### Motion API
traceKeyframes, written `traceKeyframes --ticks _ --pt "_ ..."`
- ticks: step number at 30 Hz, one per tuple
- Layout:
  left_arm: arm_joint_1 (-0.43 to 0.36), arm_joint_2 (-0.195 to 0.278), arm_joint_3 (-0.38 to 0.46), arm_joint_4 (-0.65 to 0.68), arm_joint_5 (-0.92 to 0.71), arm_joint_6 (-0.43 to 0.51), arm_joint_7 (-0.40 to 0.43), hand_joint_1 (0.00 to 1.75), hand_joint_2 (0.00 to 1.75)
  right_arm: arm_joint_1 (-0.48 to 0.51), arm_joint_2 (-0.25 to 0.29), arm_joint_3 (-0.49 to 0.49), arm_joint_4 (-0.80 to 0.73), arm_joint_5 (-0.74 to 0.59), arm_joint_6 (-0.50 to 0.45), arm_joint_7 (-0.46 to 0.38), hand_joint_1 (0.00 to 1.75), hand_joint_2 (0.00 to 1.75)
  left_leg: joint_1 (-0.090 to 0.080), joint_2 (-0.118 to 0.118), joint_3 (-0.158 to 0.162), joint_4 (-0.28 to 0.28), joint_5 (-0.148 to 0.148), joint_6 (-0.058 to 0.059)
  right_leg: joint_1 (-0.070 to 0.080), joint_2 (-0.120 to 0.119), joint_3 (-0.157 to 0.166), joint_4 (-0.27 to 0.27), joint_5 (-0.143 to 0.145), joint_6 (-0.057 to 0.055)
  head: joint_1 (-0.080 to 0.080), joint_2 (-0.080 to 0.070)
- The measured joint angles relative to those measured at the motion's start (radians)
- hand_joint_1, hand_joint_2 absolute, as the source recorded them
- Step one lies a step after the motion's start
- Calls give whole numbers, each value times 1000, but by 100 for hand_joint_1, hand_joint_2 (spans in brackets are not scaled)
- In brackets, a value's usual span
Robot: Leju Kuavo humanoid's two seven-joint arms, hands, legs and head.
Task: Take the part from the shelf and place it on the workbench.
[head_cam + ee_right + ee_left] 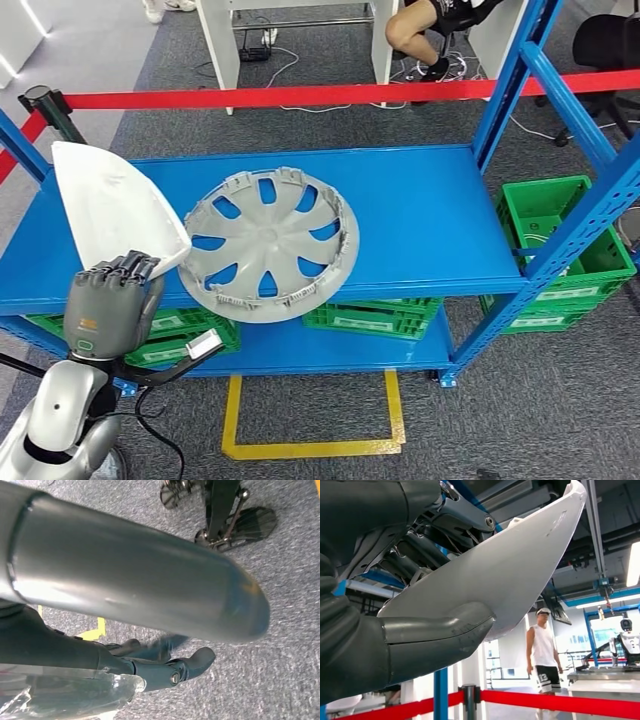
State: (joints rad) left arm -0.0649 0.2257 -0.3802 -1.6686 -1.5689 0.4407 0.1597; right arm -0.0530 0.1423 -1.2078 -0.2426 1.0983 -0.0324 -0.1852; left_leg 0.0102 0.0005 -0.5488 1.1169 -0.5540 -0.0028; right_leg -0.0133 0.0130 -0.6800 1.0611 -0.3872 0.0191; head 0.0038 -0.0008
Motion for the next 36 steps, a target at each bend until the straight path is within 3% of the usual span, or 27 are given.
traceKeyframes --ticks 2,4,6,7,8,10,11,12,13,15,17,19,20,21,22,23,25,26,27,28,29,31,33,34,36 --pt "-4 -1 1 0 0 0 -1 175 175 0 0 0 0 0 0 0 0 0 -10 2 53 -103 24 7 2 -1 -11 -2 17 7 1 0" --pt "-3 -1 1 1 0 0 -2 175 175 2 0 0 0 0 -1 0 0 0 -17 2 51 -122 38 4 0 -3 -14 -14 38 21 1 0" --pt "0 -2 2 2 0 -1 -2 175 175 4 -1 -1 0 0 -1 1 0 0 -16 2 38 -130 64 12 -5 -5 -20 -21 41 34 1 0" --pt "0 -4 2 2 0 -1 -3 175 175 5 -1 -1 0 0 -1 1 0 0 -14 3 30 -134 77 18 -5 -5 -29 -5 15 39 2 0" --pt "1 -5 2 2 0 -1 -4 175 175 5 -1 -1 0 0 -1 1 0 0 -12 4 20 -137 89 23 -5 -6 -42 33 -29 43 4 0" --pt "4 -7 6 4 0 -3 -6 175 175 5 -1 -1 1 0 -1 2 0 0 -13 5 -6 -136 111 29 -4 -6 -70 160 -131 48 5 0" --pt "7 -8 9 5 1 -5 -7 175 175 5 -1 -1 1 1 -2 2 0 0 -14 5 -20 -136 122 29 -3 -6 -75 219 -156 50 5 0" --pt "11 -9 14 6 3 -7 -8 175 175 4 -1 -1 1 1 -2 2 0 0 -14 5 -35 -135 133 29 -2 -6 -68 252 -158 50 5 0" --pt "15 -10 20 6 5 -9 -10 175 175 4 -1 -1 0 1 -3 3 0 0 -14 5 -50 -134 144 27 -2 -6 -43 251 -140 50 5 0" --pt "24 -11 32 7 8 -11 -15 175 175 2 -1 -1 0 2 -3 3 0 0 -13 4 -74 -131 164 20 -1 -6 54 150 -104 50 5 0" --pt "30 -11 45 7 10 -12 -18 175 175 -3 -1 -1 0 2 -3 3 0 0 -15 4 -88 -125 179 10 1 -4 154 13 -121 44 4 0" --pt "34 -11 57 6 12 -12 -20 175 175 -5 -1 -1 1 2 -5 3 0 0 -17 4 -92 -123 194 0 5 -3 184 -42 -140 32 2 0" --pt "37 -11 61 6 13 -12 -21 175 175 -5 0 -1 1 3 -6 3 0 0 -16 3 -93 -125 201 -6 5 -4 174 -41 -135 22 2 0" --pt "42 -12 65 6 15 -12 -22 175 175 -5 1 -1 1 5 -5 2 0 0 -15 2 -97 -123 196 -11 4 -6 167 -41 -127 12 2 0" --pt "48 -11 71 6 16 -12 -23 175 175 -4 1 -1 1 7 -4 1 0 0 -14 2 -104 -108 172 -18 3 -7 160 -42 -117 2 0 0" --pt "54 -10 76 6 18 -12 -24 175 175 -4 2 -1 1 10 -4 -1 0 0 -12 1 -117 -72 129 -23 1 -8 150 -43 -103 -7 -2 0" --pt "62 -7 87 6 19 -12 -24 175 175 -3 2 -1 0 14 -3 -3 0 0 -9 1 -148 50 23 -33 1 -9 124 -42 -78 -14 -7 0" --pt "65 -7 90 6 19 -12 -24 175 175 -1 2 -1 0 16 -3 -3 0 0 -8 1 -159 113 -8 -36 1 -9 109 -42 -67 -14 -7 0" --pt "68 -7 93 6 19 -12 -24 175 175 0 2 -1 0 17 -2 -4 0 0 -8 1 -158 152 -14 -37 1 -10 95 -41 -56 -13 -7 0" --pt "71 -7 96 6 20 -12 -24 175 175 1 2 -1 0 17 -1 -6 0 0 -7 1 -143 159 0 -37 1 -10 81 -41 -46 -11 -7 0" --pt "74 -7 99 5 21 -12 -25 175 175 1 3 -1 0 18 0 -9 0 0 -7 1 -111 130 26 -35 1 -10 68 -40 -36 -8 -7 0" --pt "81 -6 108 0 24 -11 -27 175 175 0 3 -1 0 19 7 -17 0 0 -6 0 -5 -5 60 -31 2 -9 48 -39 -17 1 -7 0" --pt "90 -5 120 -8 29 -11 -31 175 175 0 3 -1 0 19 14 -23 0 0 -8 -2 76 -128 51 -22 4 -7 38 -40 3 10 -6 0" --pt "96 -3 126 -11 31 -10 -33 175 175 1 3 -1 0 19 17 -25 0 0 -10 -2 89 -155 46 -15 4 -6 35 -43 13 16 -6 0" --pt "110 -1 138 -13 34 -10 -37 175 175 5 4 -1 0 20 17 -27 0 0 -13 0 77 -162 59 0 1 -6 30 -49 24 27 -7 0"
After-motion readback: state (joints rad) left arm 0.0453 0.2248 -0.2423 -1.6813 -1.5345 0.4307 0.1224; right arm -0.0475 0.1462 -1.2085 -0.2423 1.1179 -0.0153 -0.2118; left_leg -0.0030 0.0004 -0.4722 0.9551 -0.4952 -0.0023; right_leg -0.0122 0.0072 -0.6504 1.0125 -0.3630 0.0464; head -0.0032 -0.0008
